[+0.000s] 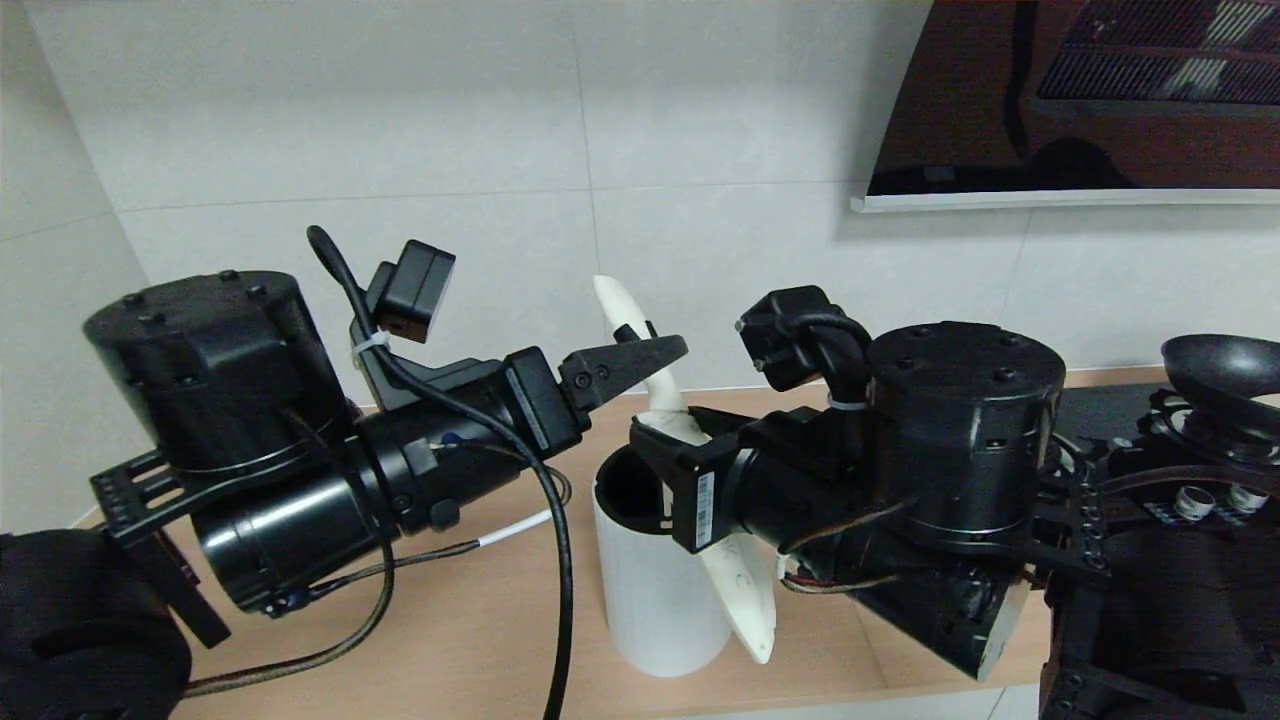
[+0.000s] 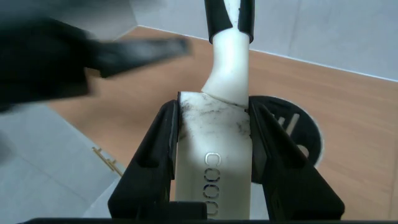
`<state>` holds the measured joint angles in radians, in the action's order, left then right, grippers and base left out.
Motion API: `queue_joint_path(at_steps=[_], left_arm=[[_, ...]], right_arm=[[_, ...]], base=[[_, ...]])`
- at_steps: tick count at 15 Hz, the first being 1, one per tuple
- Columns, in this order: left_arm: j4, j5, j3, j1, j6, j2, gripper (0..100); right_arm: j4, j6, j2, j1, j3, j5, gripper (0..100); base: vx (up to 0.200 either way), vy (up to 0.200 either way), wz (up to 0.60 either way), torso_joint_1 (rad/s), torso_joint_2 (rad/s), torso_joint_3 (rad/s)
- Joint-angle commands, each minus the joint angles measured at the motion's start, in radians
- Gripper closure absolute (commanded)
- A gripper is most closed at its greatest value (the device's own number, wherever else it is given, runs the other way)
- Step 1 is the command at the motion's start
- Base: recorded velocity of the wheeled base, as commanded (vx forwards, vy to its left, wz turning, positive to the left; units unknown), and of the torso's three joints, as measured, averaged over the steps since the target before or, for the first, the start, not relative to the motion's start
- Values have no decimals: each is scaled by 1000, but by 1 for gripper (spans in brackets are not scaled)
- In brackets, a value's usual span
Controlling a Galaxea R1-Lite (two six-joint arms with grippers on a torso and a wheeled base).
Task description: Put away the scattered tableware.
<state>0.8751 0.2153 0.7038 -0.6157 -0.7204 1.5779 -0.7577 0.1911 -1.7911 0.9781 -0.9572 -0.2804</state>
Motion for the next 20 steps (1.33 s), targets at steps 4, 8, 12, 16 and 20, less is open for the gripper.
queue_joint_path(at_steps=[4, 8, 12, 16, 20], left_arm=[[4, -2, 5, 2, 3, 37, 0], [8, -5, 3, 4, 4, 33, 0], [33, -7, 0, 11, 3, 39, 0], [33, -7, 0, 11, 3, 42, 0], [31, -7, -1, 11, 3, 42, 0]], right_arm=[[-17, -4, -1, 44, 34, -2, 100], [-19, -7, 18, 68, 52, -3, 100], [-19, -10, 30, 71, 63, -2, 100], [-17, -10, 32, 82, 71, -3, 100], [-17, -9, 32, 83, 72, -3, 100]], base=[[0, 0, 0, 0, 0, 0], [0, 0, 0, 0, 0, 0], [0, 0, 0, 0, 0, 0], [0, 0, 0, 0, 0, 0], [0, 0, 0, 0, 0, 0]])
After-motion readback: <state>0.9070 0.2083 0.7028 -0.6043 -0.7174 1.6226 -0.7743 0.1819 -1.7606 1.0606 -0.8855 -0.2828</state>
